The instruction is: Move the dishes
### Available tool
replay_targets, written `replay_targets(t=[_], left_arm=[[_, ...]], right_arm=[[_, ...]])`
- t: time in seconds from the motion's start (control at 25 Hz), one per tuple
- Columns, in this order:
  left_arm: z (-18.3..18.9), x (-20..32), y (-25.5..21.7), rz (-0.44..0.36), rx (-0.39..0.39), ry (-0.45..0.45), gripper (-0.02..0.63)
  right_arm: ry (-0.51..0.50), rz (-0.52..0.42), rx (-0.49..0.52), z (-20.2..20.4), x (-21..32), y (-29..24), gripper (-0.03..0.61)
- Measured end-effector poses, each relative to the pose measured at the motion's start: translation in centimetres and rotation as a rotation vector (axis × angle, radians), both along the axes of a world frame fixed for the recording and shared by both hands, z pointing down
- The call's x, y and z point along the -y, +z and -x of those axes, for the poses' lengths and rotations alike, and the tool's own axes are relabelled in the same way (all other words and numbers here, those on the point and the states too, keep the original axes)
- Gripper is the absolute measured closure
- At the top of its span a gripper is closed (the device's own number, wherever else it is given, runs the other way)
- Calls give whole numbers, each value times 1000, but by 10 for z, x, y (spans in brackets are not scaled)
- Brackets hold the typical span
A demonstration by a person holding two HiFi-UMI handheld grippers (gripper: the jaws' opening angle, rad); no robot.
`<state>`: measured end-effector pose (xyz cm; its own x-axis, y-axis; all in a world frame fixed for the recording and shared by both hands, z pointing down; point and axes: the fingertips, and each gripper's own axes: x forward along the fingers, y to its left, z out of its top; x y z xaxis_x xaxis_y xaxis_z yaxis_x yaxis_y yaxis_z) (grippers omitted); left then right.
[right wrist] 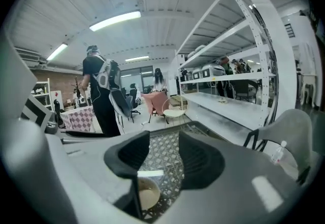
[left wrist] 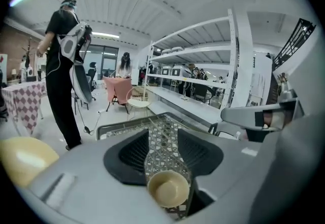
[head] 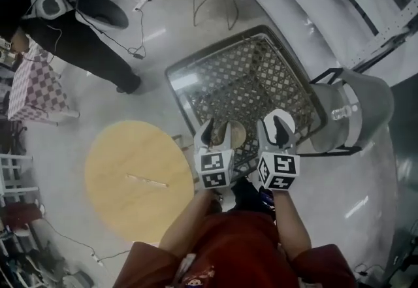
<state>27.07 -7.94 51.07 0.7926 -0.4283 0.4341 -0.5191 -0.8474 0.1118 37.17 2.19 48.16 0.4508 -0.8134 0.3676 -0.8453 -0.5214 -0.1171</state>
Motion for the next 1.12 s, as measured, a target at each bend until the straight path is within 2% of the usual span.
replay_targets(t=[0.16,0.36,0.76,1.12], left_arm=[[47,23,-21,-60,-19,-91,423],[107,46,-41,-95,-46,-221,423],[250,77,-66,-172,-63,-501,426],[370,71,-97,-309,-57,-711,426]], right_arm=[[-80,-41,-32,29,29,-22,410],[-213,-79,-49,80,67,-40,410],[-538,-98,-65,217,137,-52,410],[-786,-127,-79,330,164,-66,410]])
